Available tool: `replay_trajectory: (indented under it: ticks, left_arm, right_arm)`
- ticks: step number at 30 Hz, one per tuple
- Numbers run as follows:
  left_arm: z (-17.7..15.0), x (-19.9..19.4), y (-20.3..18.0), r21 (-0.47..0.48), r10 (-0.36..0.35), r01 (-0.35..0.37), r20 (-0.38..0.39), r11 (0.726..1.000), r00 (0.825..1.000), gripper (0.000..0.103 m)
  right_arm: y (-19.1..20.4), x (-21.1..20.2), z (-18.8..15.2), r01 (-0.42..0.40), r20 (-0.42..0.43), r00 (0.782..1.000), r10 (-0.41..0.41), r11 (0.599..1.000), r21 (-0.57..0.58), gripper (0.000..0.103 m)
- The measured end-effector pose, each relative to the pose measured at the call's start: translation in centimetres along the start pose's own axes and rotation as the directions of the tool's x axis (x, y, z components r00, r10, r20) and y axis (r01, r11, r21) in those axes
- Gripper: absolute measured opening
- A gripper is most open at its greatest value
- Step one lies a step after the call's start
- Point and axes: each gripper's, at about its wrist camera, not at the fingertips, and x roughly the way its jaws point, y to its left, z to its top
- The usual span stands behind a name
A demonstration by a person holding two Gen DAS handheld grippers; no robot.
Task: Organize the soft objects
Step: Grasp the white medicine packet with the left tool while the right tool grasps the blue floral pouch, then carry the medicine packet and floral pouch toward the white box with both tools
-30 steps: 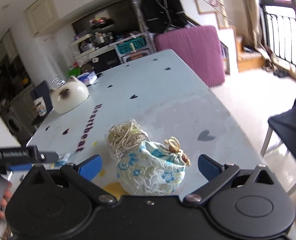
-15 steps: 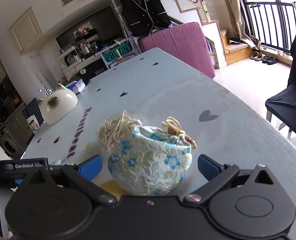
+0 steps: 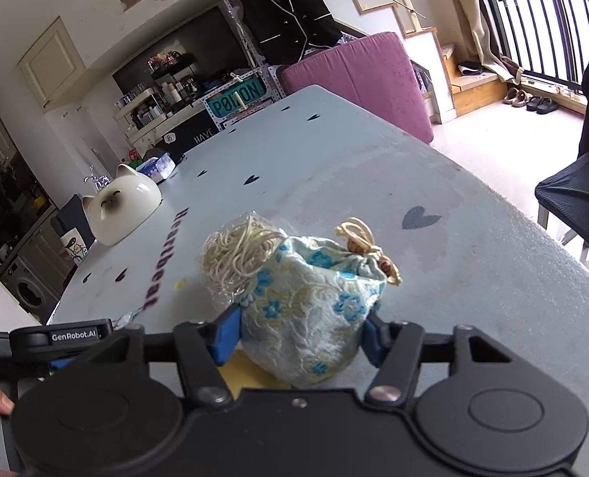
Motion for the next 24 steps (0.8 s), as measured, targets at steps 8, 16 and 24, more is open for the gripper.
replay_trajectory:
  ticks: [8,16,24]
  left_arm:
    - [-0.2,-0.6,-0.2,0.047,-0.009,0.008,0.028,0.999,1.0,0.054]
    - [-0.8,-1.5,-0.7,0.07,-0.052,0.049,0.035,0.996,0.998,0.047]
    - [-1.6,-4.7,-1.0,0.077,-0.111,0.105,0.079,0.991,0.991,0.047]
  right_arm:
    - [-0.3,-0.3,0.0,-0.003,0.005,1.0,0.003,1.0,-0.003,0.041]
    - [0.0,-1.4,0.0,-0.023,0.044,0.999,0.024,0.999,-0.037,0.037]
    - [0.2,-2.8,-0.3,-0.043,0.062,0.997,0.046,0.998,-0.042,0.037]
